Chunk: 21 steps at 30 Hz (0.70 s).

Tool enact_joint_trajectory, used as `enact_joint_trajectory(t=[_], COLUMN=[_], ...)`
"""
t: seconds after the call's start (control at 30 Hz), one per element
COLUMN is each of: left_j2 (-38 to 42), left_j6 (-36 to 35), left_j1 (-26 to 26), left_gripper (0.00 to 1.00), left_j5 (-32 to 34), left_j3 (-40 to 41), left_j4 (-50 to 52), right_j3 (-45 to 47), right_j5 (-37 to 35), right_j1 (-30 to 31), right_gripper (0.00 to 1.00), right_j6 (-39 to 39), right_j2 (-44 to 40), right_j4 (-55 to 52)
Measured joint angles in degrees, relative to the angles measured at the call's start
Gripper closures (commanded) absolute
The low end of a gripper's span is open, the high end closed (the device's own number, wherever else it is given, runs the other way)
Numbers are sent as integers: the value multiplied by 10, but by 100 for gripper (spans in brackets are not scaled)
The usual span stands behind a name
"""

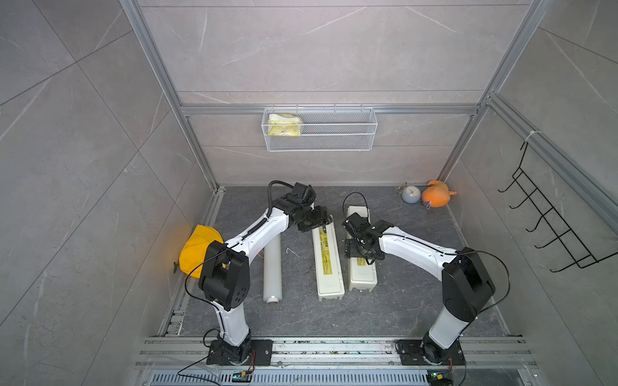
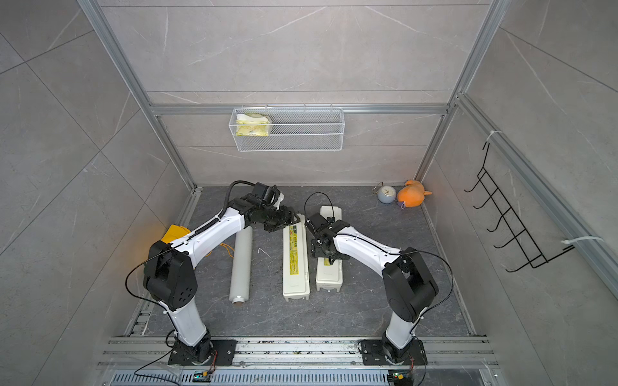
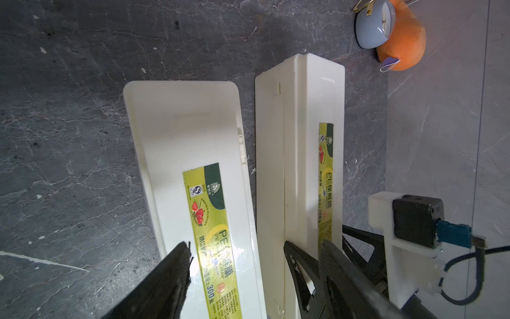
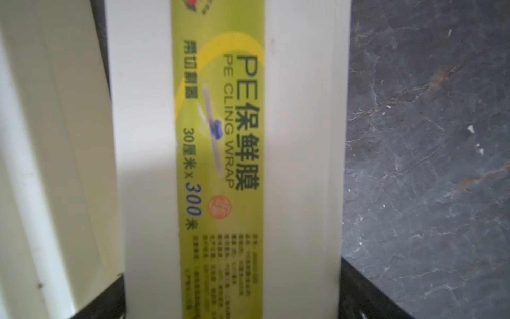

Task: Put plastic wrap rolls into dispensers
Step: Close the lid on the plastic wrap cutting box.

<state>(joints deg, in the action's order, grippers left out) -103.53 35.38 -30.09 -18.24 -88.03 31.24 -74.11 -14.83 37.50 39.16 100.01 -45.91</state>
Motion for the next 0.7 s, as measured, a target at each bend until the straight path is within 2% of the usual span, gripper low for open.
enact_joint_trajectory(t=[0.7], left_j2=[7], left_j6=[15], left_j1=[-8], left_gripper=[26], left_j5=[-33], left_j3=[14], left_j4=[-18], right_j3=[-2], right_j5=[35], right_j1=[-2], right_gripper=[0], right_j6=[-28], right_j2=[-17], right_j4=[-6])
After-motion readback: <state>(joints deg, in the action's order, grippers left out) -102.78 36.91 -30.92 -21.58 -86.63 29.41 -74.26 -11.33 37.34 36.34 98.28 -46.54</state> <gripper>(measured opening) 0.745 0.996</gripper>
